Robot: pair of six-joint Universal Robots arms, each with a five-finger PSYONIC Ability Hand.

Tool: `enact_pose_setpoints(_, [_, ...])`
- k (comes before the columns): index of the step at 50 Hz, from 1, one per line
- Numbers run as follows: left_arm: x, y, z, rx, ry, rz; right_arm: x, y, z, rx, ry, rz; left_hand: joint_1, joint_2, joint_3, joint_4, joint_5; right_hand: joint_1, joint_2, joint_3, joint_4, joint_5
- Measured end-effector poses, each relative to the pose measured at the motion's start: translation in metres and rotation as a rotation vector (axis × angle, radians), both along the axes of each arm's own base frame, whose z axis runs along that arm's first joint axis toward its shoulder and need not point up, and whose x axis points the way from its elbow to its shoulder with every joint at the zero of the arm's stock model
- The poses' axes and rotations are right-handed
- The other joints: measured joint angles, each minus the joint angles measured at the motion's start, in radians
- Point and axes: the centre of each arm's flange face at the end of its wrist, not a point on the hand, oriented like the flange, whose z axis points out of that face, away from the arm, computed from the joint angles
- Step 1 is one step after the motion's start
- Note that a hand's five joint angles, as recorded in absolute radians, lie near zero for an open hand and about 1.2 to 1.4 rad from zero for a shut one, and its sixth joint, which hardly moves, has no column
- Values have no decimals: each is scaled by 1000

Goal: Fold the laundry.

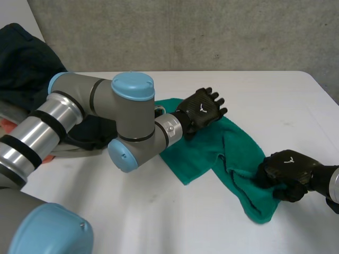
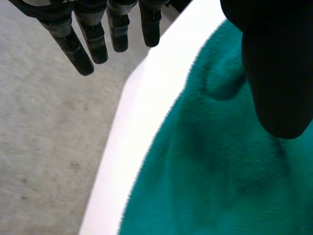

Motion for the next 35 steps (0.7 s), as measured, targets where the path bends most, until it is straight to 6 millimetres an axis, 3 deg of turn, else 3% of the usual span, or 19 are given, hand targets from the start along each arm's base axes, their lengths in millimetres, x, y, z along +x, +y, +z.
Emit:
enact_pose_setpoints(4, [3,1,10,-29,46,13,4,-3,0,-19,17,-17,0,0,0,0,0,-43,-107,-106,-113,-79])
enact_pose_setpoints(10, [19,6,27,41,84,66,14,-5,7,-53,86,-67,0,0,0,0,0,-421,-485,-493,-508,-484])
enact_pose_setpoints(15, [38,16,41,178,105,147,19,-5,32,-87,110,-131,0,0,0,0,0,-500,-562,-591,-598,-582])
enact_pose_setpoints(20, [58,38,50,369,125,263,15,-4,76,-57,37,-268,0,0,0,0,0,-652,-717,-721,-748,-730])
enact_pose_setpoints(24, [66,50,50,454,131,318,9,-6,89,-9,-14,-358,0,0,0,0,0,-710,-767,-782,-808,-788])
enact_pose_setpoints(26, [70,58,50,503,139,352,3,-11,88,27,-30,-415,0,0,0,0,0,-722,-773,-803,-823,-809])
enact_pose_setpoints(31, [75,67,48,576,169,401,-3,-25,62,63,3,-483,0,0,0,0,0,-745,-791,-833,-841,-833])
enact_pose_setpoints(35, [79,70,46,631,200,434,-5,-34,27,66,67,-518,0,0,0,0,0,-745,-791,-833,-841,-832])
